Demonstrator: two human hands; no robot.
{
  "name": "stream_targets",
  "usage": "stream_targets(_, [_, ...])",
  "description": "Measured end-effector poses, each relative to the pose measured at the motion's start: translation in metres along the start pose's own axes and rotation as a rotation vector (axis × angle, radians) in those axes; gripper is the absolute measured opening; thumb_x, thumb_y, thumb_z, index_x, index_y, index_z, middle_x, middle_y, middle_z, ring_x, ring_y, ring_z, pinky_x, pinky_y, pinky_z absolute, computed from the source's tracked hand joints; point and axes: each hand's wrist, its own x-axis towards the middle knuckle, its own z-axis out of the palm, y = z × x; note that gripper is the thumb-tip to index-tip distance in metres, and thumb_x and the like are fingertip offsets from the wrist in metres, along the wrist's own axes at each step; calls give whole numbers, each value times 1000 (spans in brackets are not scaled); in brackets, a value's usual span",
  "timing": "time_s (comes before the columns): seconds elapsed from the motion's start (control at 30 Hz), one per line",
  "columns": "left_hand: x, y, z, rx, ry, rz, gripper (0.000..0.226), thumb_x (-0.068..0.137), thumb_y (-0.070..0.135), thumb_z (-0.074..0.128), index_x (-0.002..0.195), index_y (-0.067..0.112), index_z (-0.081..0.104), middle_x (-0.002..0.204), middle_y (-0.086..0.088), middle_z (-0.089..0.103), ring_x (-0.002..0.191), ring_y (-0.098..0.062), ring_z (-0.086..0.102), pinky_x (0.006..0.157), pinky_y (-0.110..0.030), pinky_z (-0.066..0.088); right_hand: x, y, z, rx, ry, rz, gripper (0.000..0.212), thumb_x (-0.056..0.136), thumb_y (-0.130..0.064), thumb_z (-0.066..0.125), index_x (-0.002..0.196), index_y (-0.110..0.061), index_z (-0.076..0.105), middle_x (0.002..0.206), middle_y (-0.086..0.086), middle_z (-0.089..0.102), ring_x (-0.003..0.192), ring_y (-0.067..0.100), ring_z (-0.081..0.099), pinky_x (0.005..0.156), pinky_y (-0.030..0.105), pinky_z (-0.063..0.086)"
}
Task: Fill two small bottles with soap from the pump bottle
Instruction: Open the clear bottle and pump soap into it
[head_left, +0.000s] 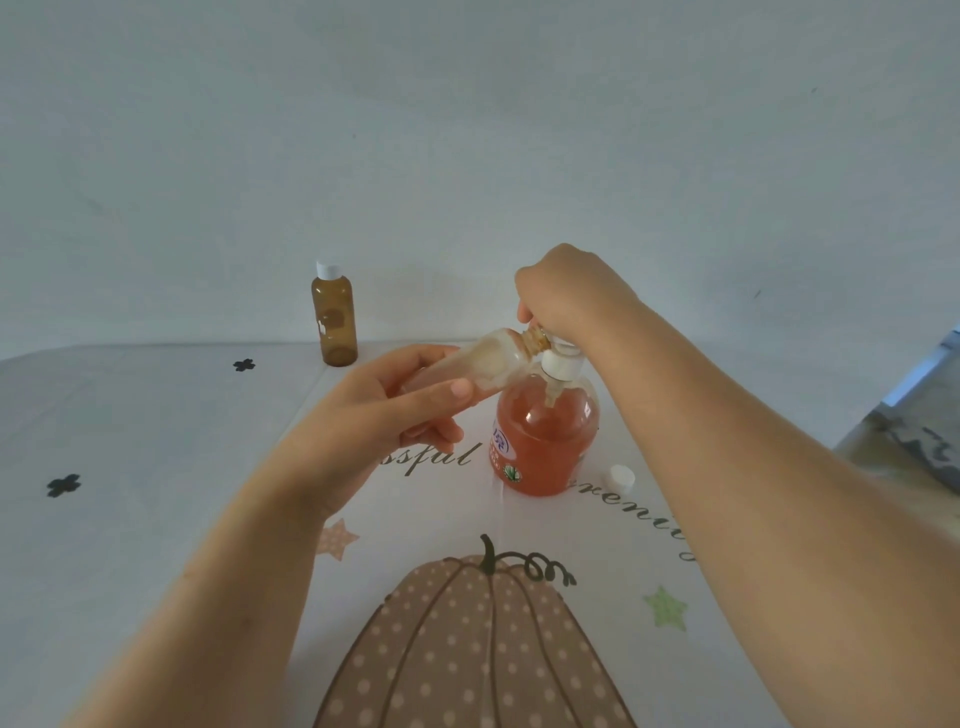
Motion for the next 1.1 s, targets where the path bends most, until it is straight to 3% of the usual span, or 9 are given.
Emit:
stream_targets(0.17, [-1, 1, 2, 17, 34, 18, 38, 76, 29, 73, 114, 20, 71, 105, -13, 71, 78, -22, 67, 75, -30, 56, -1, 0, 1, -7, -23, -6, 34, 88, -4, 47, 107, -6, 74, 106, 10, 76, 88, 26, 69, 79, 33, 51])
stream_targets(0.5, [-5, 7, 7, 0, 57, 57, 39, 76, 30, 73, 114, 20, 71, 90, -4, 71, 77, -20, 67, 74, -27, 54, -8, -7, -14, -52, 34, -16, 28, 88, -11, 47, 100, -10, 73, 86, 4, 74, 67, 23, 59, 59, 26, 38])
stream_targets(0.77, [-4, 8, 7, 3, 61, 60, 39, 77, 27, 78, 114, 18, 69, 85, 1, 71, 76, -19, 68, 73, -27, 56, 0, -5, -9, -25, -24, -15, 33, 90, -3, 48, 108, -6, 75, 107, 9, 76, 88, 23, 67, 88, 34, 53])
stream_targets(0.93, [-1, 6, 4, 31, 77, 64, 37, 76, 27, 77, 112, 20, 71, 88, 2, 72, 75, -19, 68, 75, -29, 57, 4, -3, -3, -25, -32, -4, 34, 88, -5, 48, 106, -7, 77, 105, 8, 77, 80, 24, 64, 78, 32, 50])
stream_targets(1.1, [0, 3, 1, 32, 76, 57, 40, 74, 26, 82, 112, 20, 71, 88, 2, 71, 75, -19, 68, 74, -28, 56, 4, -3, 1, -9, -55, 2, 32, 87, -8, 49, 103, -9, 76, 104, 7, 76, 94, 26, 69, 88, 36, 54])
